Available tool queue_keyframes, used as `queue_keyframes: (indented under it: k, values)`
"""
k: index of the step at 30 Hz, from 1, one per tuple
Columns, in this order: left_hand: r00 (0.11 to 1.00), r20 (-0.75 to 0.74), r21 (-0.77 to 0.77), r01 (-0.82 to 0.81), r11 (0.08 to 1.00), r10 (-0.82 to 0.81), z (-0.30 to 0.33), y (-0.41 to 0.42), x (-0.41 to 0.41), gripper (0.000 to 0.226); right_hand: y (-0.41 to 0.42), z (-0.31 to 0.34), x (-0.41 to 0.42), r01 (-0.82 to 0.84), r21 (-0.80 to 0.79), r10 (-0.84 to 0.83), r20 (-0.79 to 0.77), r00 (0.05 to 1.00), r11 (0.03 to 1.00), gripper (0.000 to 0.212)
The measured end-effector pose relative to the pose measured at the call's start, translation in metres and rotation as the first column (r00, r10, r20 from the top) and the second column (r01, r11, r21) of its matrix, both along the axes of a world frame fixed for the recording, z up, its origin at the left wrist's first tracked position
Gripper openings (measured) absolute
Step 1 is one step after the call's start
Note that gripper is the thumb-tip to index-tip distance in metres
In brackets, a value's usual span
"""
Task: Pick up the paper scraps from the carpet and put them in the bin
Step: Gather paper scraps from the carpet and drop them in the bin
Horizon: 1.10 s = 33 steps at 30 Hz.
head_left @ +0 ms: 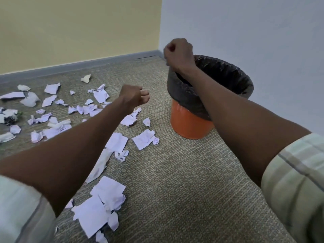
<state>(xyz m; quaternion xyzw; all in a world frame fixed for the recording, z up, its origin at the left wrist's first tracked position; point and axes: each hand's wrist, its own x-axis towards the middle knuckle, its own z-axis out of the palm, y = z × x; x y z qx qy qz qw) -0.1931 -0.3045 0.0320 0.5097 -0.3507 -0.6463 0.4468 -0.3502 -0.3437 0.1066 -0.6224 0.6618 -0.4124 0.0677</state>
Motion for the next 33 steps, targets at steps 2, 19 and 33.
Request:
queue_keyframes:
  k: [2, 19, 33]
  values:
    - [0.995, 0.097, -0.003, 0.031, 1.000, -0.030, -0.025, 0.006, 0.025, 0.036, 0.001, -0.013, 0.019, -0.116, 0.051, 0.118, -0.032, 0.993, 0.992, 0.022]
    - [0.247, 0.942, 0.239, -0.023, 0.971, -0.226, -0.189, 0.105, 0.162, 0.108, 0.054, -0.211, 0.084, -0.020, 0.909, 0.507, -0.214, 0.835, 0.416, 0.092]
    - [0.192, 0.981, -0.024, 0.200, 0.980, -0.015, -0.210, 0.108, 0.192, 0.048, 0.071, -0.252, 0.119, -0.039, 0.799, 0.531, -0.362, 0.766, 0.600, 0.042]
